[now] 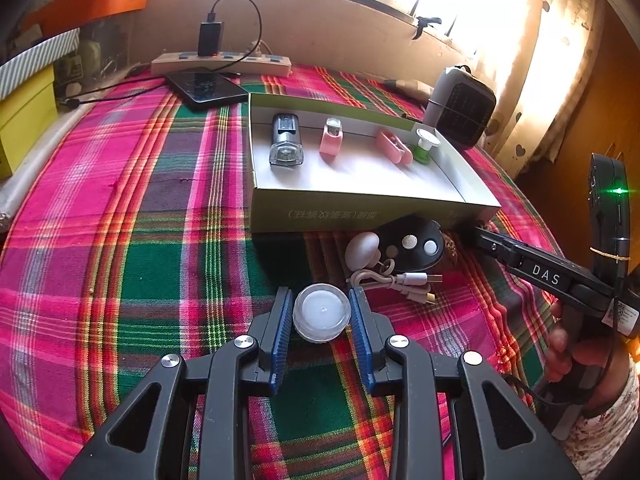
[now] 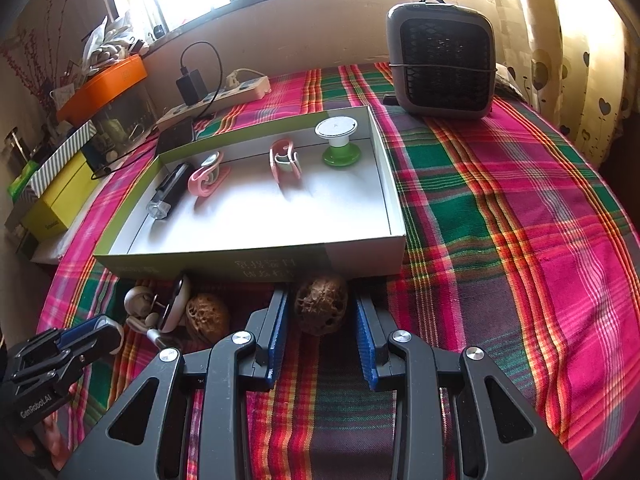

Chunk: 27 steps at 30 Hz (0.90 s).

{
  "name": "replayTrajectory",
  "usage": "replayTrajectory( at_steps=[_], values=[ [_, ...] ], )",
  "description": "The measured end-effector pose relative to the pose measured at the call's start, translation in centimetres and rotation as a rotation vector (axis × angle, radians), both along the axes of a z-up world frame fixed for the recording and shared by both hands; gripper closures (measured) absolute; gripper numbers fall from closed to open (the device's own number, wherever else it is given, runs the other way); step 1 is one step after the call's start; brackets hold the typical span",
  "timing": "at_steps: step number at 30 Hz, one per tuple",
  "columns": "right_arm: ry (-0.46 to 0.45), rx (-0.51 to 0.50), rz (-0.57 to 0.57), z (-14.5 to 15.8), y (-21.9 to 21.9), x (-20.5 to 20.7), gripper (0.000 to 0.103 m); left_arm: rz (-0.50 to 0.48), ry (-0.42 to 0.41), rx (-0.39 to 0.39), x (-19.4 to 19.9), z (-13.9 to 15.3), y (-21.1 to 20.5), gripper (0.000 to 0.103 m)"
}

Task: Organize objects
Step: 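Grasp the walnut with the right tool while the left tool holds the white container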

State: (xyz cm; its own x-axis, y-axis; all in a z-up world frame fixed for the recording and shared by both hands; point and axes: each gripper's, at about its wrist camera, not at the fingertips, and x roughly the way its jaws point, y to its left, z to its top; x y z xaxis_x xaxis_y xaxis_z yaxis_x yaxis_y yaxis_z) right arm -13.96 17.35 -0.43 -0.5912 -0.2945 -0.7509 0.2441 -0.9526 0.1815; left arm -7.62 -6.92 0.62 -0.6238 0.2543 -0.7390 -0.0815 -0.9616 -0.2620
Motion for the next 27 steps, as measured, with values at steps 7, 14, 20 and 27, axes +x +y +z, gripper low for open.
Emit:
replayTrajectory(
  at_steps=[7,14,20,27],
  values=[
    [0.002,0.007,0.003,0.0,0.0,0.2,0.071,0.001,0.004,-0.010,0.1,0.0,0.1,0.076],
    [0.003,0.012,0.004,0.1,0.1,0.6,0.071,0.008,0.010,-0.016,0.1,0.0,0.1,0.076],
    [0.001,0.015,0.013,0.0,-0.1,1.0,0.071,0.011,0.011,-0.021,0.1,0.0,0.2,0.076],
    [0.002,0.011,0.015,0.0,-0.1,1.2,0.071,0.035,0.012,-0.034,0.2,0.2,-0.2,0.077]
  ],
)
